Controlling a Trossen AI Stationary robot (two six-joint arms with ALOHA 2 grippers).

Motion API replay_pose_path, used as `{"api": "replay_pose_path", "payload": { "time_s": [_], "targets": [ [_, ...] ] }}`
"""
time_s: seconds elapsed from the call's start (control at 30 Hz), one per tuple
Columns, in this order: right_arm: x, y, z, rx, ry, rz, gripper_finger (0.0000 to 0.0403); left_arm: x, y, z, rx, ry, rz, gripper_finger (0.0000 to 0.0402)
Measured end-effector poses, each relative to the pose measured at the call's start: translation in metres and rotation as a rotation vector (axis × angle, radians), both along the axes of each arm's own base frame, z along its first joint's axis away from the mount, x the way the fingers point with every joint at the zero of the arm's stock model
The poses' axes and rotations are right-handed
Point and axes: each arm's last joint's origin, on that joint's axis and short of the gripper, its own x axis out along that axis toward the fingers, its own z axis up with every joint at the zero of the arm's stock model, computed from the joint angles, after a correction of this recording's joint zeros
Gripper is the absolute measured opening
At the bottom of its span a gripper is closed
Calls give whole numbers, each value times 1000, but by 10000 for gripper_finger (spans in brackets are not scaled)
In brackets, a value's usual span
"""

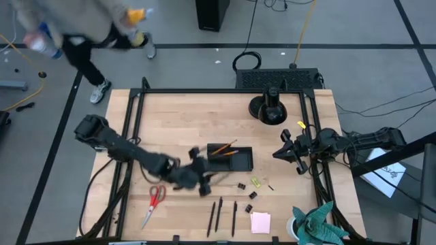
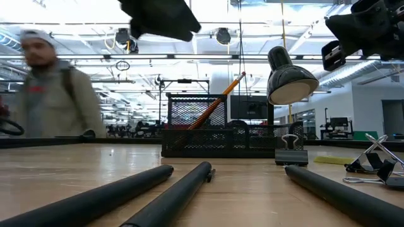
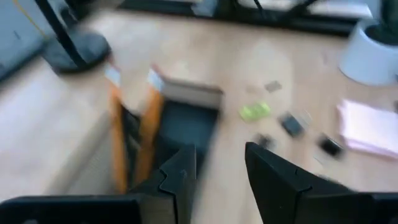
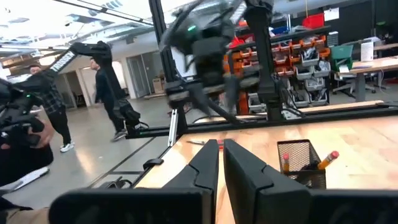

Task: Pick and place office supplies into organizer
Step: Put the black pen into the black desk organizer

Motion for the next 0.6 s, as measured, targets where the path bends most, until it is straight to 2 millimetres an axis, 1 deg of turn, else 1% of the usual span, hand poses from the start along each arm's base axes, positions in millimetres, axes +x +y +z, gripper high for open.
{"api": "replay_pose_path", "payload": {
  "time_s": [0.13,0.23,0.4,0.53,0.6],
  "targets": [
    [1,0,-3,-2,28,0,20,-4,-39,-7,-108,31,20,143],
    [1,0,-2,-2,24,-1,20,-3,-63,-17,-178,25,43,143],
    [1,0,-1,-6,7,-1,20,3,-93,-40,-262,21,86,143],
    [1,0,-3,-4,31,-1,20,14,-113,-68,-312,99,94,143],
    [1,0,-4,-3,38,0,20,21,-121,-77,-357,155,110,142]
  ]
}}
